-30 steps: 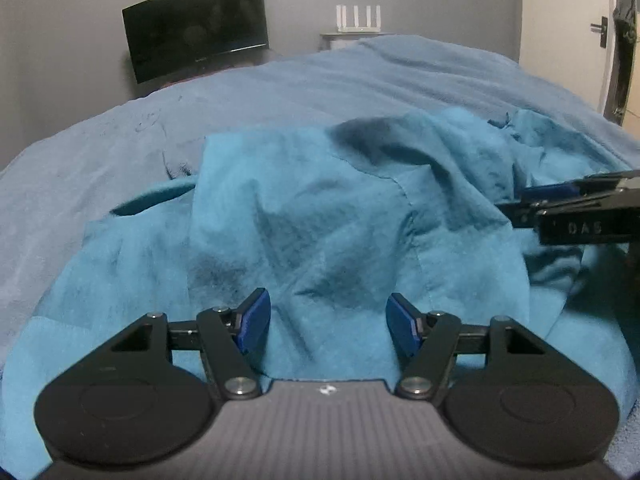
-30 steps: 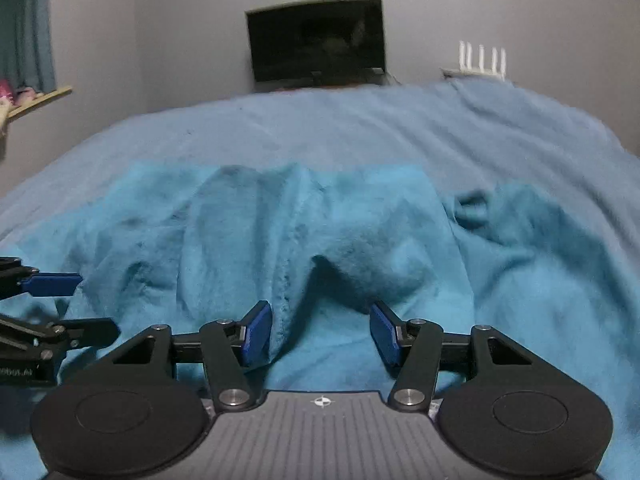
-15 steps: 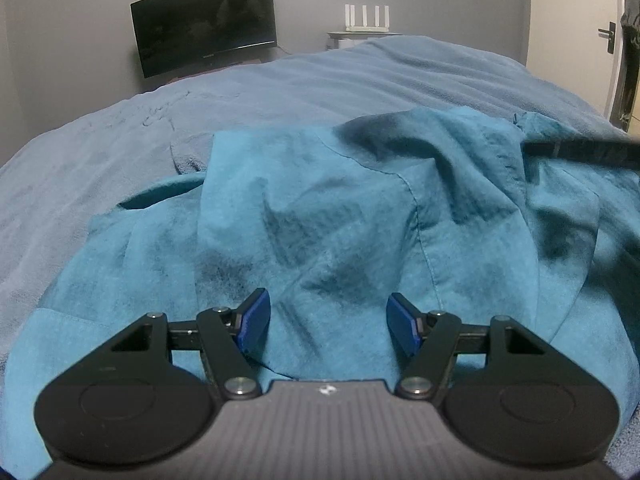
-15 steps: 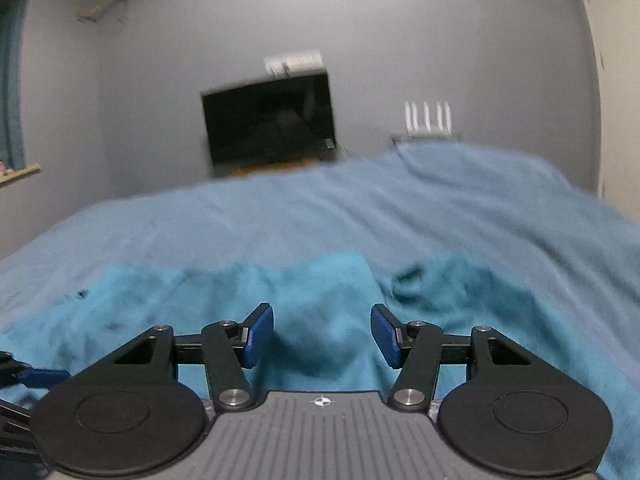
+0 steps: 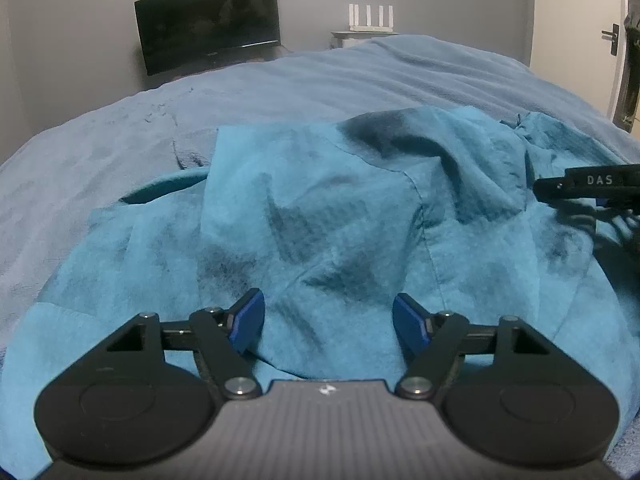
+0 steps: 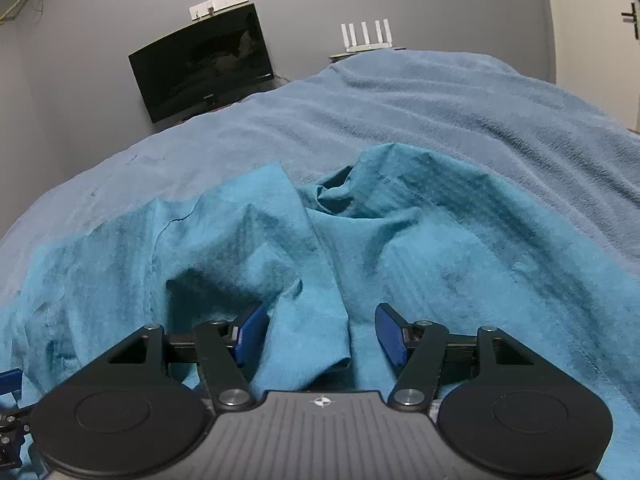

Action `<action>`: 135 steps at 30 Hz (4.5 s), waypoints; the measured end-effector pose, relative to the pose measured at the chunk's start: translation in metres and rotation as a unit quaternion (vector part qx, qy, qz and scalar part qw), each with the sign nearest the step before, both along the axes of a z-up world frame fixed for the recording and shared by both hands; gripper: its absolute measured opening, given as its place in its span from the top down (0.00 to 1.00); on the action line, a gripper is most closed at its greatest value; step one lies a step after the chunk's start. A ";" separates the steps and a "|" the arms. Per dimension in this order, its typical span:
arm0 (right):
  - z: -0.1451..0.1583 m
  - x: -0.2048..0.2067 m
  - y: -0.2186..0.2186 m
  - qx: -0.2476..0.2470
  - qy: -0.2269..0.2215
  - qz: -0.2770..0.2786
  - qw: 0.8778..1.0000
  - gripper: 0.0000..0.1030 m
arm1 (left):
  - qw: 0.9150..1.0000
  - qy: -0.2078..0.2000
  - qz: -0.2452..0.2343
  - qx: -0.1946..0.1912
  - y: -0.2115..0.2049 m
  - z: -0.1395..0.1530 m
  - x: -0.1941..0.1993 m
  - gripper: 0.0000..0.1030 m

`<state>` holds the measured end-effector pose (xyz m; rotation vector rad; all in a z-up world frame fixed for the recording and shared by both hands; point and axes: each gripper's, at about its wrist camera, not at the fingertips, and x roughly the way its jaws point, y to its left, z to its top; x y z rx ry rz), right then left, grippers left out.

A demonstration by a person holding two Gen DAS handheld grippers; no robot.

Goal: Fold large clothes

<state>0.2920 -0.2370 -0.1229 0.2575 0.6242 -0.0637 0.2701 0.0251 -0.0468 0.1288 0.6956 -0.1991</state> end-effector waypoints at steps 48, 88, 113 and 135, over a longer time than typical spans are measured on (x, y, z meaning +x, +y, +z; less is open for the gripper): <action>0.039 -0.144 -0.141 0.318 0.160 -0.210 0.910 0.11 | 0.996 0.022 -0.054 0.067 -0.072 0.003 -0.107 0.09; 0.060 -0.128 -0.056 0.261 -0.068 -0.059 0.961 0.90 | 0.999 0.034 0.011 0.041 -0.076 -0.028 -0.051 0.01; 0.156 -0.222 0.121 -0.089 -0.203 0.226 0.949 0.90 | 0.998 0.044 0.036 0.031 -0.026 -0.017 -0.037 0.09; 0.114 -0.277 0.249 -0.229 -0.176 0.419 0.861 0.90 | 0.888 -0.033 0.107 -0.446 0.215 0.063 -0.136 0.07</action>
